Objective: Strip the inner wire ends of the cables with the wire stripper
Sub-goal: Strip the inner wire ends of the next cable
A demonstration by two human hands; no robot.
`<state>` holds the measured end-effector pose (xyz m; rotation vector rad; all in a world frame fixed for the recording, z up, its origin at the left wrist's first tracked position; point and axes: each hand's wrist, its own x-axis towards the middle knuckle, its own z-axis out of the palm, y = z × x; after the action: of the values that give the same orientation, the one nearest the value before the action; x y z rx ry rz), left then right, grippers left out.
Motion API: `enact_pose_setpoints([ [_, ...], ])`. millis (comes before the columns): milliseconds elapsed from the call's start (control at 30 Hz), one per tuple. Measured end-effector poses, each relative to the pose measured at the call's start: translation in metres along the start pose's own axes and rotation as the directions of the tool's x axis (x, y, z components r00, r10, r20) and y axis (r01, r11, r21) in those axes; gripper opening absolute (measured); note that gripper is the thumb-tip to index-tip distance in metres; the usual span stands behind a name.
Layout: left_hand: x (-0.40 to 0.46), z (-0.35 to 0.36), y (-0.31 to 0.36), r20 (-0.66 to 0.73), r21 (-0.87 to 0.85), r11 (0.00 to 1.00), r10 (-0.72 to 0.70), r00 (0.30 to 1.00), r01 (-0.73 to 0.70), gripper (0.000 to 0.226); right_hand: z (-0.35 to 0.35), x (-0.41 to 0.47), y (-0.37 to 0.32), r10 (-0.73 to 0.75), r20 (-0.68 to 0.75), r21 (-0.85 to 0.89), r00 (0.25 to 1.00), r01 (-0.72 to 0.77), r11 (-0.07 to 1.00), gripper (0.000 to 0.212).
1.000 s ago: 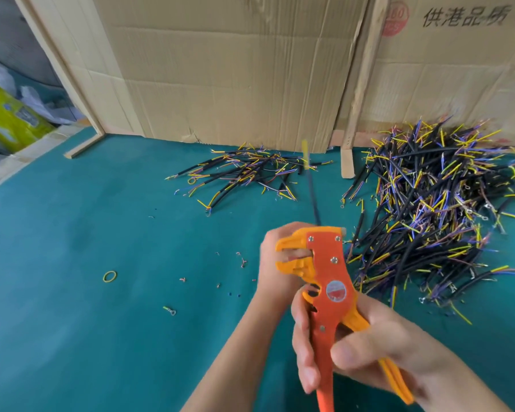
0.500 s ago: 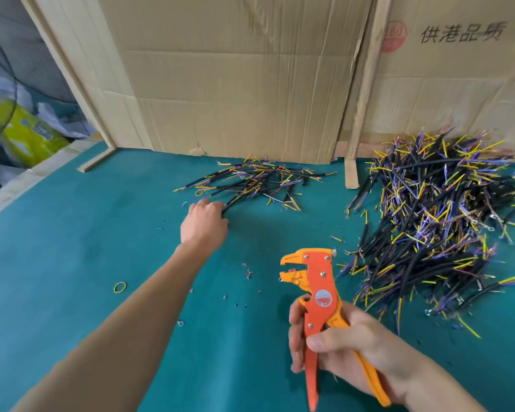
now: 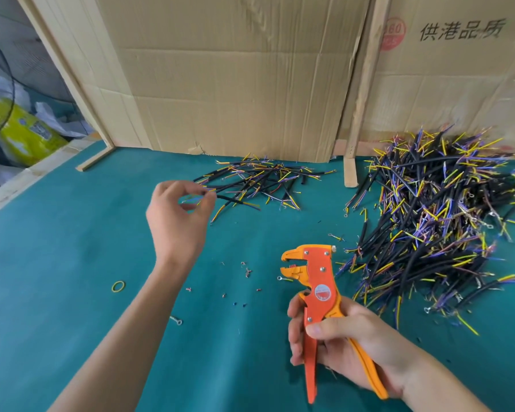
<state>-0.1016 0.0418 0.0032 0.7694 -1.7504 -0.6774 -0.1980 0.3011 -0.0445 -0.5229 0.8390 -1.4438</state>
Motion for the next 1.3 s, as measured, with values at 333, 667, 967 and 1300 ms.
enact_pose_setpoints([
  [333,-0.019,0.007,0.064,0.325,-0.517,0.828,-0.045,0.945,0.217,0.012,-0.001,-0.001,0.000,0.012,-0.024,0.080,1.000,-0.010,0.997,0.037],
  [667,-0.132,0.042,0.023,0.498,-0.354,0.780,-0.309,0.810,0.515,0.017,-0.004,0.005,0.000,-0.217,-0.311,0.062,0.925,0.248,0.967,0.039],
  [967,-0.137,0.038,0.020,0.575,-0.400,0.784,-0.188,0.796,0.474,0.018,-0.007,0.003,-0.002,-0.281,-0.334,-0.106,0.900,0.260,0.960,0.050],
  [1300,-0.138,0.039,0.019,0.559,-0.338,0.837,-0.189,0.807,0.430,0.014,-0.003,0.003,0.001,-0.250,-0.310,-0.084,0.917,0.236,0.968,0.052],
])
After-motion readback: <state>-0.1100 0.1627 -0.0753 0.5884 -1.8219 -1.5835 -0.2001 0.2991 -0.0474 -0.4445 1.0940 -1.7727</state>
